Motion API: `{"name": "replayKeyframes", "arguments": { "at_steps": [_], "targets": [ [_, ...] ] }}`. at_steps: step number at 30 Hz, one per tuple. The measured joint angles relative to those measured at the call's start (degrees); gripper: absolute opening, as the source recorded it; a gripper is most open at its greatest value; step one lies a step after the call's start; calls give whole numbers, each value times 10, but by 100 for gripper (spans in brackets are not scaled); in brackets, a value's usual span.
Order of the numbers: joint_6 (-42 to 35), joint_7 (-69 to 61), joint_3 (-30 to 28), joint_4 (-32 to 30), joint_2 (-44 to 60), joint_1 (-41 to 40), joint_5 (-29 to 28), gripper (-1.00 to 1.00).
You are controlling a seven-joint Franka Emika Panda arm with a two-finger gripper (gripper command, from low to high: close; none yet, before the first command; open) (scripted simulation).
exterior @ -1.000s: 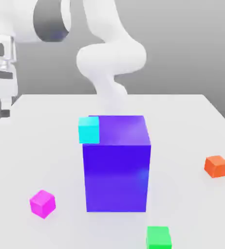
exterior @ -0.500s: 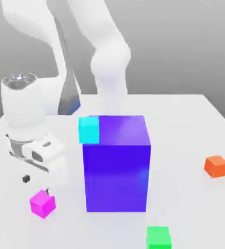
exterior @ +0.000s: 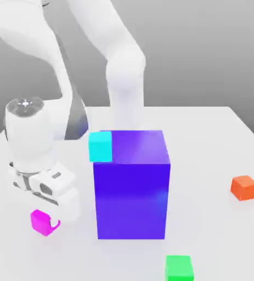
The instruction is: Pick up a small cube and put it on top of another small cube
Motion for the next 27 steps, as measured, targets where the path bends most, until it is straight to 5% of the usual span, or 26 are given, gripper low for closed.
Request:
{"name": "replayKeyframes", "arguments": {
  "at_steps": [16,27],
  "targets": [
    [-132,362,7,123,20,246,132,-100],
    [-105,600,9,149,22,420,157,-100]
  ]
}}
